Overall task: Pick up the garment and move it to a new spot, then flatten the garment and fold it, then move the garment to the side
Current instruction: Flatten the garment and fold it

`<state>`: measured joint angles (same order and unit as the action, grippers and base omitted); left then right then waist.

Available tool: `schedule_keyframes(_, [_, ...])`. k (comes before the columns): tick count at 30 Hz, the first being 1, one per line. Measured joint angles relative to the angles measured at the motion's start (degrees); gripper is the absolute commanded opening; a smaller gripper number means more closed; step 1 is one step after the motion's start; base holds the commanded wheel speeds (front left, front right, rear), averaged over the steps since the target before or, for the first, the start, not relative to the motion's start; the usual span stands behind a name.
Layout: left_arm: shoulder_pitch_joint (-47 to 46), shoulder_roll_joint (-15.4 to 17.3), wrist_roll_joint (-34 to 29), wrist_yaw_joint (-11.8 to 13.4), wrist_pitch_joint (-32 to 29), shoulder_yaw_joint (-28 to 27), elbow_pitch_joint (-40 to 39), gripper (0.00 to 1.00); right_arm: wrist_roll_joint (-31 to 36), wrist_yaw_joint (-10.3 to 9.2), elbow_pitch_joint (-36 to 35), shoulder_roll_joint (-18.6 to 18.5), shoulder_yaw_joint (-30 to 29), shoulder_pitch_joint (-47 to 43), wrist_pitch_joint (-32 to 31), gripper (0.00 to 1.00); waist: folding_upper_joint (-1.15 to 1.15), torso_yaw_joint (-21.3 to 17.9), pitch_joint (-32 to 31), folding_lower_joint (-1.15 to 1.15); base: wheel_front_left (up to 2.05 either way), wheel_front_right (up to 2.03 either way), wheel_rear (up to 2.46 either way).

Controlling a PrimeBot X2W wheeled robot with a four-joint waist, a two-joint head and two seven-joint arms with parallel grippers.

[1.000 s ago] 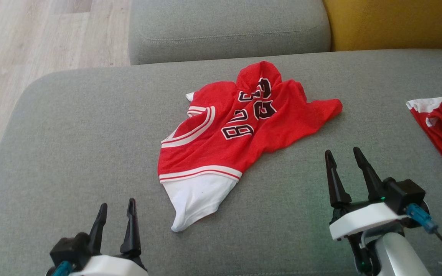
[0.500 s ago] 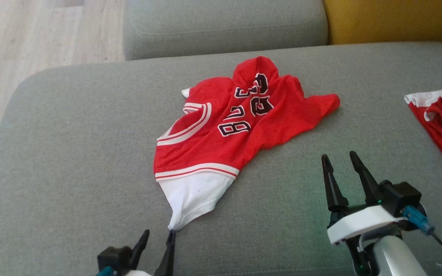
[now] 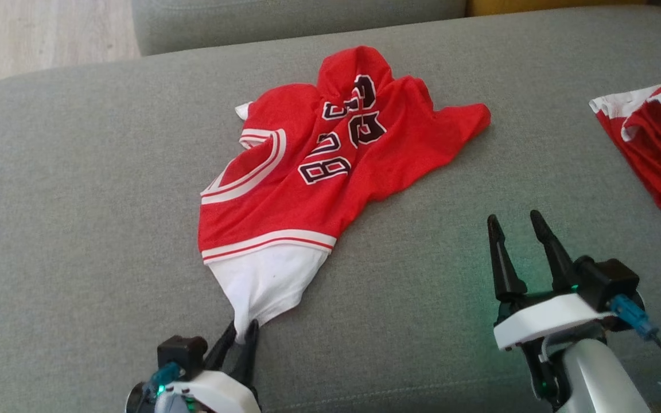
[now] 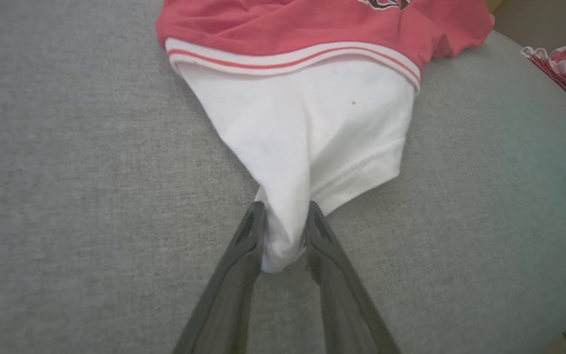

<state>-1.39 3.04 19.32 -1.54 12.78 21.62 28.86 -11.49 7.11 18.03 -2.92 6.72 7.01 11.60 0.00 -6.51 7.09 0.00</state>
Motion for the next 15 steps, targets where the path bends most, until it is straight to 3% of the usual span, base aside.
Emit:
schedule_keyframes(1, [-0.05, 0.0, 0.19, 0.02, -0.01, 0.01, 0.02, 0.37, 0.0, 0.0, 0.0, 0.0, -0.05, 0.06, 0.0, 1.0, 0.0, -0.05, 0.13, 0.0, 0.0, 0.0, 0.0])
schedule_keyframes(3, [-0.06, 0.0, 0.67, 0.02, 0.0, 0.02, 0.0, 0.0, 0.0, 0.0, 0.02, 0.0, -0.46, 0.09, 0.11, 1.0, 0.0, 0.14, 0.21, 0.0, 0.0, 0.0, 0.0])
schedule_keyframes(8, [-0.02, -0.01, 2.86, 0.13, 0.82, -0.83, -3.35, 0.0, 0.19, 0.0, 0.34, 0.03, -2.13, 0.19, 0.25, 1.0, 0.0, 1.23, -0.01, 0.0, 0.0, 0.0, 0.0])
schedule_keyframes(15, [0.59, 0.24, 4.15, 2.83, 1.43, -7.05, -14.78, 0.0, 4.19, 0.0, 2.86, 0.07, -7.79, 2.81, -2.8, 1.0, 0.0, 4.17, -0.33, 0.0, 0.0, 0.0, 0.0])
